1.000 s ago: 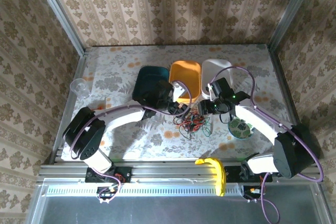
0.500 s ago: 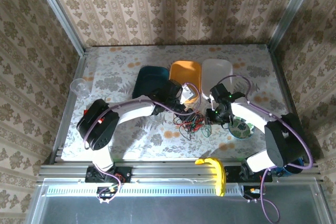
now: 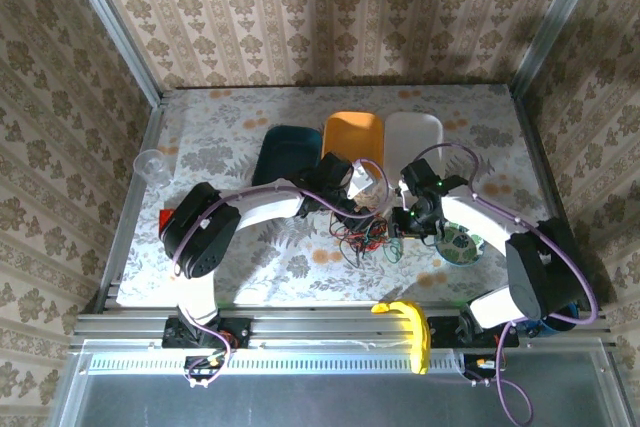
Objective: Untangle the cables
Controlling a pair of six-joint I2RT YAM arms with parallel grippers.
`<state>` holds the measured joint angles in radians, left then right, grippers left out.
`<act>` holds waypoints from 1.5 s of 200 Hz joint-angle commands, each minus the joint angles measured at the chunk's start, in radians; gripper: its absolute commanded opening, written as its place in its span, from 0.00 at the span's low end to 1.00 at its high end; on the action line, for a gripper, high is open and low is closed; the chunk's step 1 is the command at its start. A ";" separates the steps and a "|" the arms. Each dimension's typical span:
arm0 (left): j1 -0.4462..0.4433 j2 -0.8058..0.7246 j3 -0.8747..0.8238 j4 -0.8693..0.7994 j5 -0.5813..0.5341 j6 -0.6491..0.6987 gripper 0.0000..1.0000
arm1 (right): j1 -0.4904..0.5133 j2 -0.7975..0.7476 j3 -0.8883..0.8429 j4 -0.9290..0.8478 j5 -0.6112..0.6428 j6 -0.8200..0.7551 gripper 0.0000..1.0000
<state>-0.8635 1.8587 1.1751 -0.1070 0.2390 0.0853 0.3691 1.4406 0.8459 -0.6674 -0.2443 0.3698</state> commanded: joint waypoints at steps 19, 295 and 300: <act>-0.005 0.039 0.006 -0.031 -0.026 0.030 0.87 | 0.004 -0.075 -0.009 -0.101 -0.018 -0.024 0.36; -0.005 0.121 -0.070 -0.046 -0.181 0.015 0.00 | -0.150 -0.193 0.110 -0.056 0.117 0.043 0.00; -0.004 0.119 -0.076 -0.047 -0.181 0.012 0.00 | -0.155 -0.197 0.109 -0.052 0.108 0.045 0.00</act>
<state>-0.8688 1.9530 1.1557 -0.0818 0.1036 0.1093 0.2436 1.2831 0.9340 -0.7338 -0.1307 0.3779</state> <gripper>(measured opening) 0.080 0.068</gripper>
